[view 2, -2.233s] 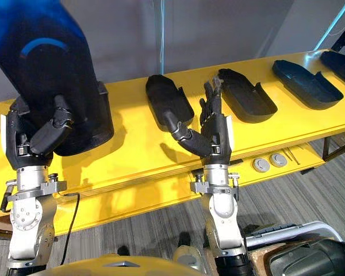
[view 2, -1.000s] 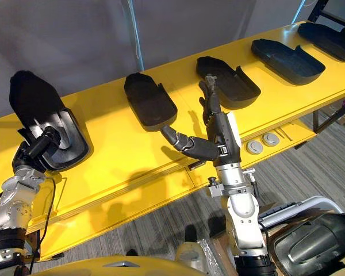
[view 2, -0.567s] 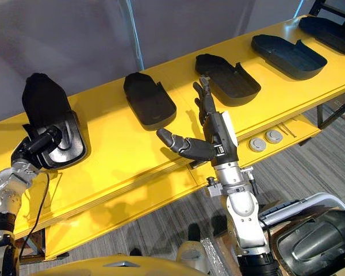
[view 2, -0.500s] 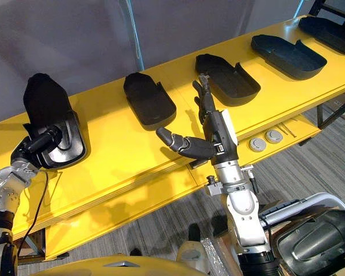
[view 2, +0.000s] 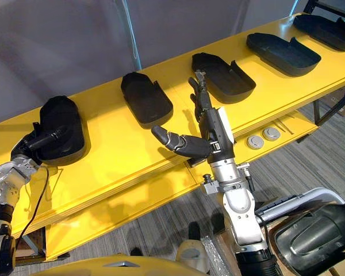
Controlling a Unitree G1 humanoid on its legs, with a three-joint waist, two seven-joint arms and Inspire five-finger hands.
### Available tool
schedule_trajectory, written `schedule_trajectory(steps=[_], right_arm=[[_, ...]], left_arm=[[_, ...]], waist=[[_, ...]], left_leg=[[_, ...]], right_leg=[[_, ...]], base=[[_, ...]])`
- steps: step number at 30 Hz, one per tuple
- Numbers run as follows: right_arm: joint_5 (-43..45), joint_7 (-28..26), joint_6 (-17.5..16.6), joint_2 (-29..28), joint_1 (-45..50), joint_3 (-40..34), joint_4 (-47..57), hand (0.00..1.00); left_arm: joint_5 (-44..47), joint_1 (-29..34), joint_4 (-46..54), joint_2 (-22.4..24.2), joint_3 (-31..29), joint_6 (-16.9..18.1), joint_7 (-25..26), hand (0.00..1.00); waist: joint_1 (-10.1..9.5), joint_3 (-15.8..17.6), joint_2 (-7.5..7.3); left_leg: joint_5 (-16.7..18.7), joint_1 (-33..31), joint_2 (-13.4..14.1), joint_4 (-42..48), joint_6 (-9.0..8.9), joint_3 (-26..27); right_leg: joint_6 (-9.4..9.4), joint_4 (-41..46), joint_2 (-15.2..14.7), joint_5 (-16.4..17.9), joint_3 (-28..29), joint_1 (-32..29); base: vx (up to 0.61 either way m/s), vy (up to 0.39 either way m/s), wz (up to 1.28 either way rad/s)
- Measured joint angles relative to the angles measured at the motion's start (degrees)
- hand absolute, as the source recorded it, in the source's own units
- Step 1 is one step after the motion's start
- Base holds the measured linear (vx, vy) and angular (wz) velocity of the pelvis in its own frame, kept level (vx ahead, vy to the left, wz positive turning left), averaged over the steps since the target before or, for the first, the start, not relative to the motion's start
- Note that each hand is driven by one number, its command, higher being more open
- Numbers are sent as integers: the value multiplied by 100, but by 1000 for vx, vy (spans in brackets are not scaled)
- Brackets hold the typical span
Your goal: Walk over and take three plastic housings, then place them on the shelf
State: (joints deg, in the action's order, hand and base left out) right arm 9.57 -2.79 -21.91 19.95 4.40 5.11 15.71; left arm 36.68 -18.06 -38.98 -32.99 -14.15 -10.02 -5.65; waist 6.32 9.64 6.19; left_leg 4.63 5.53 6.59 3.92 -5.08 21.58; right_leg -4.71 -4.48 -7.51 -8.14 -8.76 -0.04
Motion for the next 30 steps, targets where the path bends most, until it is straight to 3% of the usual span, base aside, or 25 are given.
schedule_trajectory(steps=[8,13,23,30], right_arm=[[-8,37,0,0,-82,1,0,100],[-8,62,0,0,-82,1,0,100],[-8,62,0,0,-109,9,0,100],[-6,94,0,0,-216,91,0,100]], left_arm=[[114,1,29,186,96,358,410,100],[93,1,100,255,150,395,553,100],[-978,-19,310,200,207,465,421,100],[-1513,-57,479,-98,261,383,127,100]], waist=[[5,70,-80],[4,81,-97],[7,100,-128],[-2,142,-240]], left_leg=[[-8,-11,0,2,1,-11],[-3,-19,1,-4,-7,-18],[-14,-8,-4,-6,9,-12],[-19,-1,-10,-5,16,-12]], right_leg=[[18,0,-8,-1,-8,-1],[17,0,-22,-2,-14,-3],[1,0,-25,-14,-11,-4],[-26,0,-30,-39,-5,6]], base=[[-21,-5,0],[0,0,0],[0,0,0],[0,0,0]])
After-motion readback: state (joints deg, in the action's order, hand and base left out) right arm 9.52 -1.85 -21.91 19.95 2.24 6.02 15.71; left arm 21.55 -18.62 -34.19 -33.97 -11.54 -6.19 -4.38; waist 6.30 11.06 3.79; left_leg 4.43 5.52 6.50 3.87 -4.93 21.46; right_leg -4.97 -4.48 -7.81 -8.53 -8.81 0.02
